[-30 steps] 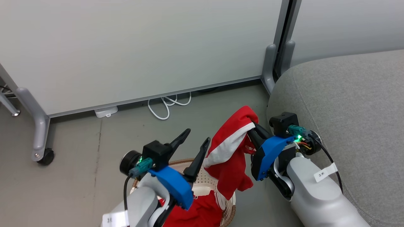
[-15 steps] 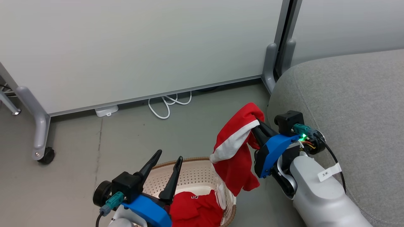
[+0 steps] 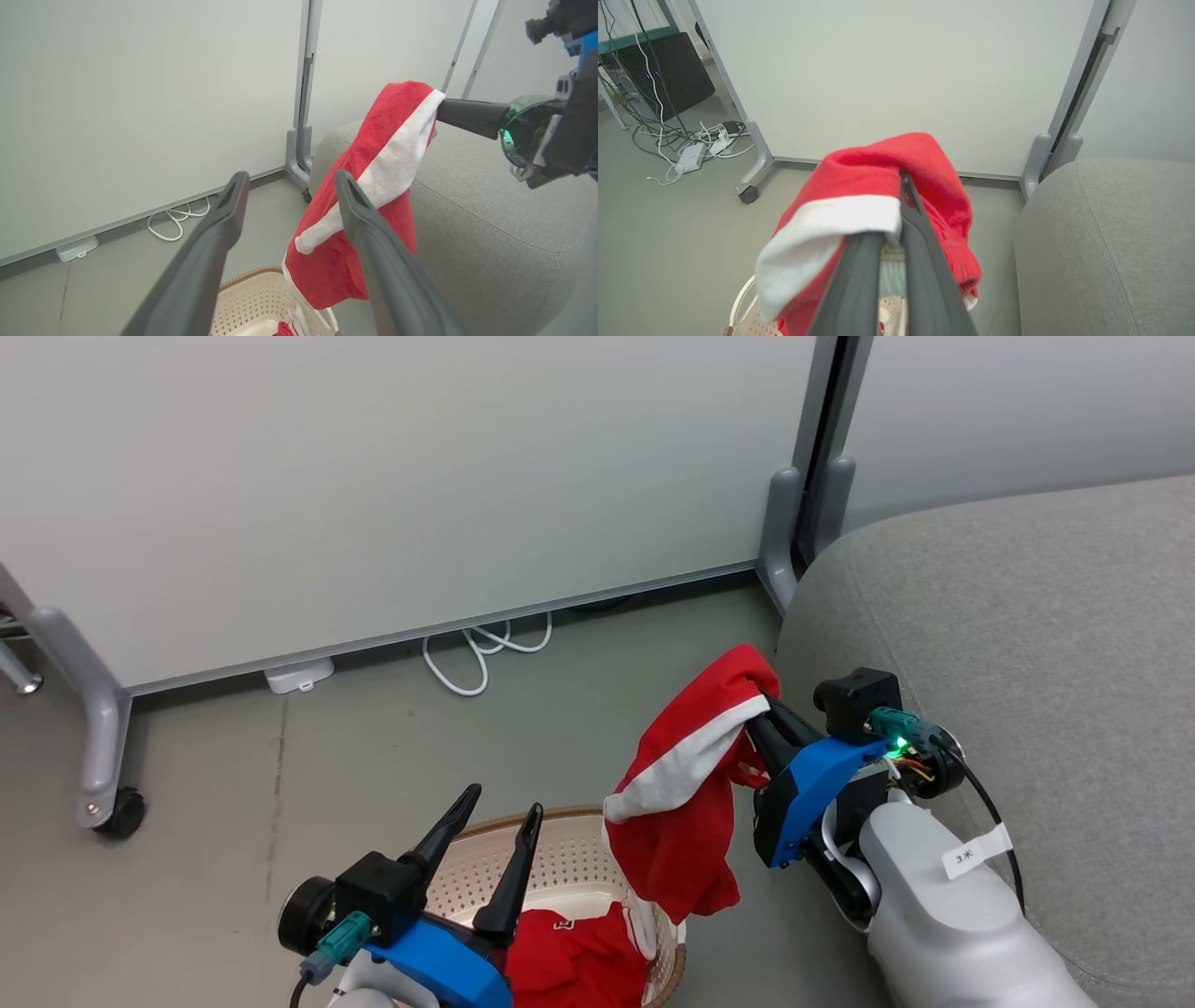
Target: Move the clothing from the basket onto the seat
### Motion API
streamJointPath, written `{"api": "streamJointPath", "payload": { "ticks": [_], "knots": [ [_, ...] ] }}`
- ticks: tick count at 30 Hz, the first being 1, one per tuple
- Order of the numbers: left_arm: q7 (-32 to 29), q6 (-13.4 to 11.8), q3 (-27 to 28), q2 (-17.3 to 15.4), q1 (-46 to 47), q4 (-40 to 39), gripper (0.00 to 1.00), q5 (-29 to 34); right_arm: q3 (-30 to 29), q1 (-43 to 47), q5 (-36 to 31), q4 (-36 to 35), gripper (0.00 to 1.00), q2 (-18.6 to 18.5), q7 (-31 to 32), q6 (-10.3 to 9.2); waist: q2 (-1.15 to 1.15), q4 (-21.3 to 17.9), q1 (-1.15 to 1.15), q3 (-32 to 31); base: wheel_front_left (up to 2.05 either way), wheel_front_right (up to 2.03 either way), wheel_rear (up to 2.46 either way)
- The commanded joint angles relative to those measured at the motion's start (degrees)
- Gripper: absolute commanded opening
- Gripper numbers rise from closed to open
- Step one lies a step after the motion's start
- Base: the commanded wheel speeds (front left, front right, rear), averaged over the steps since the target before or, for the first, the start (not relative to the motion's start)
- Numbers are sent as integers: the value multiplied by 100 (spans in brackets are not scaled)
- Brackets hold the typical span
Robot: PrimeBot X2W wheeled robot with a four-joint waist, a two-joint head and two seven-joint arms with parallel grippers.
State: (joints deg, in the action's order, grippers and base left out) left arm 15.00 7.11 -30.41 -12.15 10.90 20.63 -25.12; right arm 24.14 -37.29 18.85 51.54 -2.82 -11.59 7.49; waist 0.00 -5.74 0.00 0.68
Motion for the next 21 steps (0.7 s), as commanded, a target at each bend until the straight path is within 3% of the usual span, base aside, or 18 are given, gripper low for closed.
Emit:
{"api": "streamJointPath", "payload": {
  "ticks": [1, 9, 21],
  "knots": [
    [27, 42, 18, 3, -25, 18, 100, 40, 7, 67, 12, -33, 0, -12, 22, 1, 0, -129, 0, 9, 0, 0, 0],
    [27, 53, 23, 17, 72, -19, 100, 68, -1, 79, -80, -115, 0, -11, 61, 1, 0, -701, 0, 84, 0, 0, 0],
    [27, 40, -200, -66, 274, -72, 100, 7, -104, 145, -92, -254, 0, -11, 53, 1, 0, -1940, 0, 269, 0, 0, 0]
  ]
}}
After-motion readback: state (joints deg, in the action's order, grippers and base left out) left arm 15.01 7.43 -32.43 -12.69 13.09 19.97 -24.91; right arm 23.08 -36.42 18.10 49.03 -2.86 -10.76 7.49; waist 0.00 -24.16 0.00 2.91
